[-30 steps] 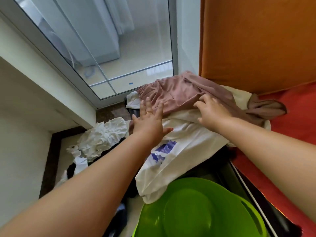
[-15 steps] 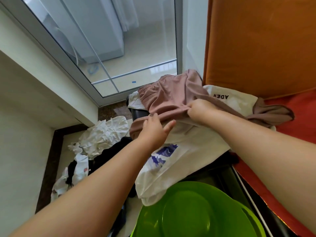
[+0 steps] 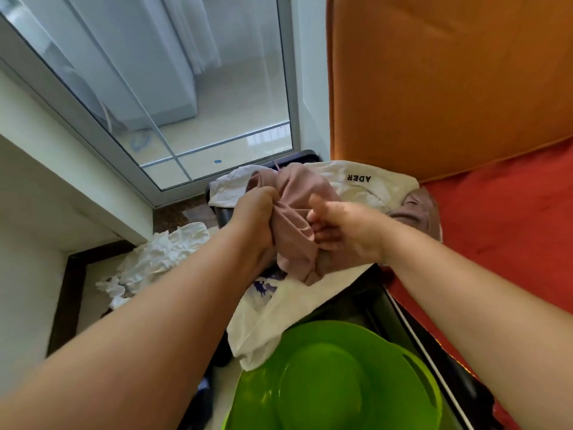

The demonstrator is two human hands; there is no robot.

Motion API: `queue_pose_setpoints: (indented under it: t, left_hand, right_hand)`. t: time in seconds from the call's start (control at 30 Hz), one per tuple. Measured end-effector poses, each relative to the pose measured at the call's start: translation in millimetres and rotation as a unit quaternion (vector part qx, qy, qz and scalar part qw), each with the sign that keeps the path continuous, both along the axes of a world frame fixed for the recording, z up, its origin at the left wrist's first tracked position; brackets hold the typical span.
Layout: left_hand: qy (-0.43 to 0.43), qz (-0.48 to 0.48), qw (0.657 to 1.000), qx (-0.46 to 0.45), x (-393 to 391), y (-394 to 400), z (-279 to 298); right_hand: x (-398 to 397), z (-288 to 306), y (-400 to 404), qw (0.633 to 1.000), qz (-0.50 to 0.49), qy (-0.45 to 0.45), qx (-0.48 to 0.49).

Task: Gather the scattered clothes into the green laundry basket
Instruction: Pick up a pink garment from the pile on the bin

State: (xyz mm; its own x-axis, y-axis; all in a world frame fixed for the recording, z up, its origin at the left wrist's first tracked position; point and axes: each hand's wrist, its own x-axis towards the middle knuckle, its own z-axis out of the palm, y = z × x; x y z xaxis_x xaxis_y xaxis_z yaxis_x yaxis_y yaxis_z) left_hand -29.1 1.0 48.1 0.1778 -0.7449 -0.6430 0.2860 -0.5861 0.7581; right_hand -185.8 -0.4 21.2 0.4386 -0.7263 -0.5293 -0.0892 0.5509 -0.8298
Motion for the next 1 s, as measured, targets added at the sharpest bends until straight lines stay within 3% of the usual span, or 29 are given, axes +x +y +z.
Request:
queue_pose_setpoints:
  t: [0.03, 0.07, 0.13, 0.27, 0.37, 0.47, 0.6, 0.63, 0.73, 0.9, 1.0]
  left_hand:
    - [0.009, -0.021, 1.000, 0.003, 1, 4, -2]
    - [0.017, -0.045, 0.999, 0.007, 0, 10, -3]
    - [0.047, -0.087, 0.995, 0.021, -4, 27, -6]
    - [0.090, -0.207, 0.973, -0.037, -11, 78, -19]
    - [0.115, -0.269, 0.955, -0.046, -7, 109, -25]
    - [-0.002, -0.246, 0.969, -0.034, -2, 127, -37]
    - [-0.210, -0.224, 0.951, -0.035, -4, 161, -48]
    - [-0.254, -0.217, 0.942, -0.033, -6, 172, -51]
    - [-0.323, -0.222, 0.920, -0.033, -5, 202, -63]
    - [-0.477, -0.338, 0.811, 0.023, -9, 254, -73]
    - [-0.441, -0.292, 0.848, 0.028, -22, 276, -80]
  right_hand:
    - [-1, -1, -2, 0.990, -0.142, -0.006, -0.012]
    - [-3, 0, -3, 0.975, -0.221, 0.009, -0.022]
    - [-5, 1, -1, 0.978, -0.206, 0.036, 0.001]
    - [3, 3, 22, 0.976, -0.110, 0.122, 0.142]
    - [14, -1, 49, 0.957, -0.149, 0.152, 0.198]
    - [21, -15, 73, 0.947, -0.249, 0.164, 0.118]
    - [21, -18, 104, 0.910, -0.233, 0.341, 0.031]
    - [18, -17, 111, 0.907, -0.234, 0.350, 0.007]
    - [4, -13, 137, 0.934, -0.264, 0.232, -0.064]
    - [-9, 9, 188, 0.970, -0.228, -0.077, -0.009]
    - [-14, 29, 226, 0.959, -0.205, -0.190, 0.053]
